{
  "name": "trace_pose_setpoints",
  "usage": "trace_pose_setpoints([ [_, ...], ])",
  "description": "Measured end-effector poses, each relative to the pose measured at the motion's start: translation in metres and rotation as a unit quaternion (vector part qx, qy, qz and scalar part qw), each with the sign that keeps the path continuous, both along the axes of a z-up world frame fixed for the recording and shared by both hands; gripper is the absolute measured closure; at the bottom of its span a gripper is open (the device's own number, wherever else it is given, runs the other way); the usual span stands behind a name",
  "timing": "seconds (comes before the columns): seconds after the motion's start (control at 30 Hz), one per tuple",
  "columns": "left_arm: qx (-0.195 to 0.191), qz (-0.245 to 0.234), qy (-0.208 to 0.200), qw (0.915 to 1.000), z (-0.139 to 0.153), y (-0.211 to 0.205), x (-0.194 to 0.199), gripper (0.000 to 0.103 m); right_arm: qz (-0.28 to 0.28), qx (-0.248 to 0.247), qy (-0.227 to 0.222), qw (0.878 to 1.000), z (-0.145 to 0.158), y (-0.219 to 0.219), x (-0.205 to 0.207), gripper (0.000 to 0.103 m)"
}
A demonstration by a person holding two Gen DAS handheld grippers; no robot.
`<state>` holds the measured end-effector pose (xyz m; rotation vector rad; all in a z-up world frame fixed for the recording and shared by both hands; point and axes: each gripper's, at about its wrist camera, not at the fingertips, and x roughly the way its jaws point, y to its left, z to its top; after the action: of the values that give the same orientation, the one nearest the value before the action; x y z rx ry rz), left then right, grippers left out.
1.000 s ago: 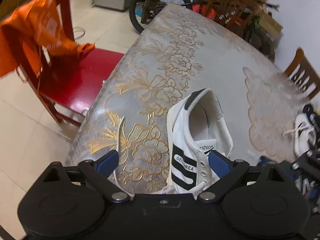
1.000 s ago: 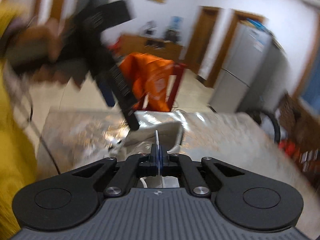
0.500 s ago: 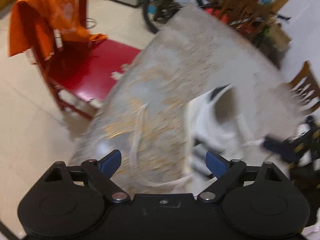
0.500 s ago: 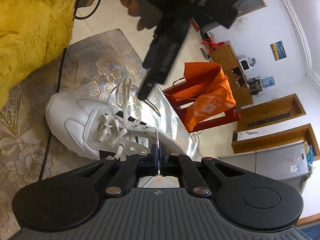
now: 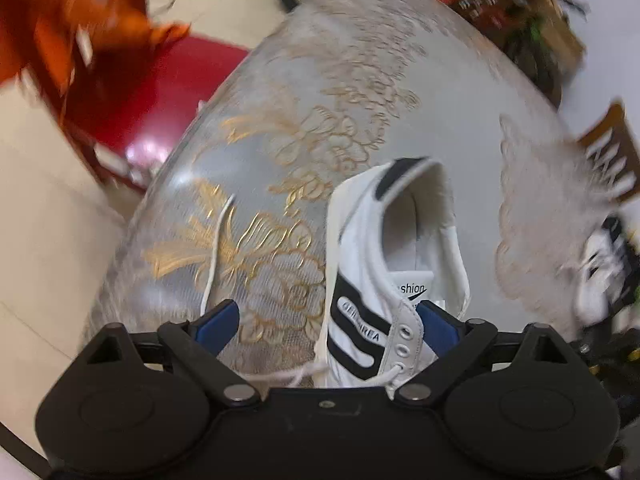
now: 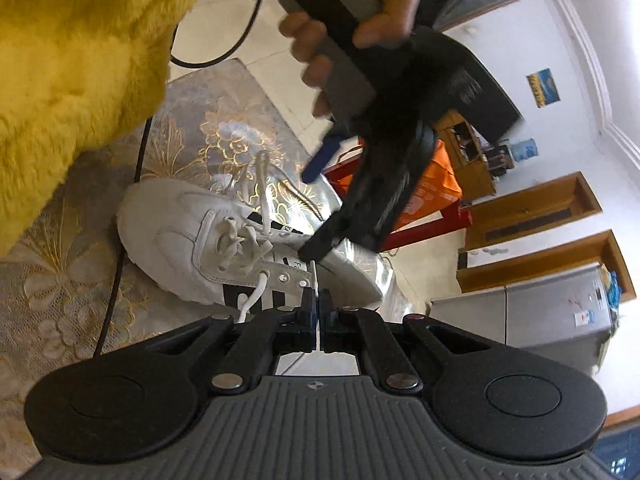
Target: Lace up shoes with both hands
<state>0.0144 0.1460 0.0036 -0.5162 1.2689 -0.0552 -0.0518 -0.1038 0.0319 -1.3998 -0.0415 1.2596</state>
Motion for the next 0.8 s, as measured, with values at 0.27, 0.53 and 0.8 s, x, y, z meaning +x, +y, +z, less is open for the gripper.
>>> trace_pose_setpoints([
  [0.27,-0.050,0.015,-0.020,0.9984,-0.016,0.022,-0.013,0.006,0.049,-0.011,-0.006,0.999,-0.003,0.004,0.001,0.103],
  [0.53,-0.087,0.048,-0.015,0.9949,-0.034,0.042,-0.016,0.004,0.135,-0.065,-0.040,0.988,-0.007,0.018,0.003,0.103],
  [0.8,-0.091,0.038,-0.024,0.9948,-0.034,0.041,-0.016,0.004,0.174,-0.113,-0.074,0.975,-0.010,0.027,0.003,0.103],
])
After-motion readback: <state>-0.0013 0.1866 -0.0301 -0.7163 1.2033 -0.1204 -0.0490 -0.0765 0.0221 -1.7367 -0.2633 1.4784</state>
